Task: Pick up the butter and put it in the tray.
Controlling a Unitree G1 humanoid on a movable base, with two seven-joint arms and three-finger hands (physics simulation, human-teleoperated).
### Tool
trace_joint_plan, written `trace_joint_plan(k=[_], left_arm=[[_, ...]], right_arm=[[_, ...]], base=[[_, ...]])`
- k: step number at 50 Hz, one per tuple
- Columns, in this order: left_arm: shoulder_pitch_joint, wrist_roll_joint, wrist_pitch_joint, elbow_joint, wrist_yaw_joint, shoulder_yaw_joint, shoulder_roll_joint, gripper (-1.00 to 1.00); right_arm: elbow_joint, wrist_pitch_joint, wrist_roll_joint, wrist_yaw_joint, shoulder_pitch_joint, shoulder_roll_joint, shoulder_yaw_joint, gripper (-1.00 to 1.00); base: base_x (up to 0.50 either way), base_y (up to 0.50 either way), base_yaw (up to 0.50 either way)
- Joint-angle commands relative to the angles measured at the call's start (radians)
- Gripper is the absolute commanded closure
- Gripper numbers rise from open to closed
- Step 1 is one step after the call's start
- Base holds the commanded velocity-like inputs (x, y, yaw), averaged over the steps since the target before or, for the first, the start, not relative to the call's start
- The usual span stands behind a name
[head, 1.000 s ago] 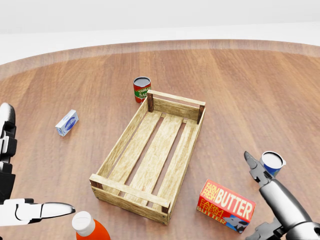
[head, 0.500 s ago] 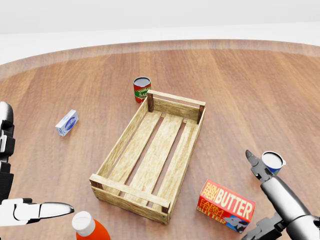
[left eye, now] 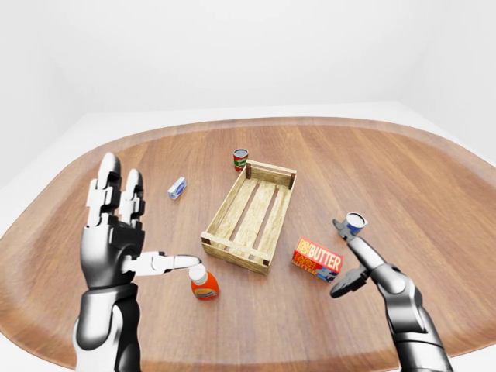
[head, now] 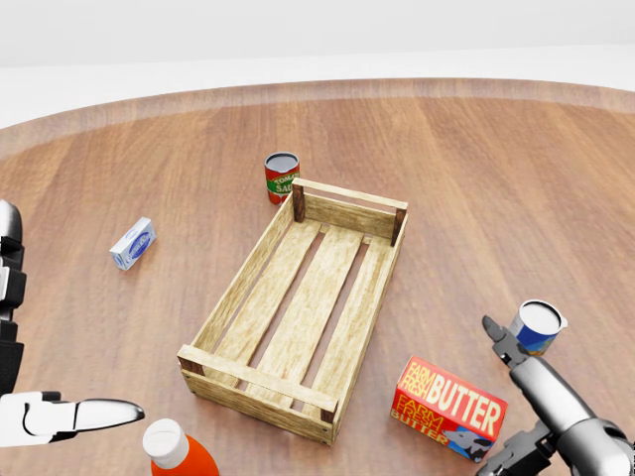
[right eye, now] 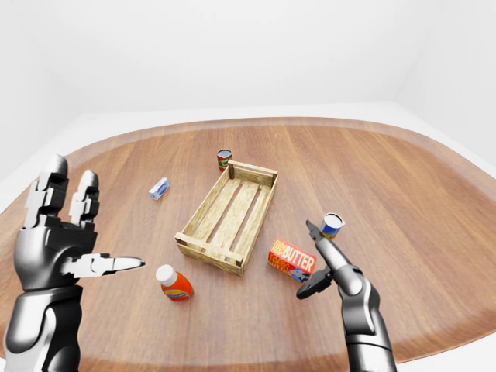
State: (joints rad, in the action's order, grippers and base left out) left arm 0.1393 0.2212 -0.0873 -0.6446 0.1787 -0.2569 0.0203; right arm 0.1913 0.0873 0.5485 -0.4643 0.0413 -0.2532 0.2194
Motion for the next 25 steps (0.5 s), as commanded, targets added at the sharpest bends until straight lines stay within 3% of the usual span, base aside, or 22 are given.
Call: trace_joint_plan(k=[1,25], left_arm=[[-0.004,0.004,0.000,-0.005,-0.001,-0.005,0.002,-1.00],[-0.018,0.008,0.000,-0.002,-0.011,-0.011,0.008,-1.00]], right_arm=[[0.123,0.000,-0.016,0.002,0.061,-0.032,-0.015,-1.00],[0.484,0.000,-0.062,0.064,0.213,-0.080,-0.066,-1.00]], base=[[0.00,0.00,0.00],[0.00,0.00,0.00]])
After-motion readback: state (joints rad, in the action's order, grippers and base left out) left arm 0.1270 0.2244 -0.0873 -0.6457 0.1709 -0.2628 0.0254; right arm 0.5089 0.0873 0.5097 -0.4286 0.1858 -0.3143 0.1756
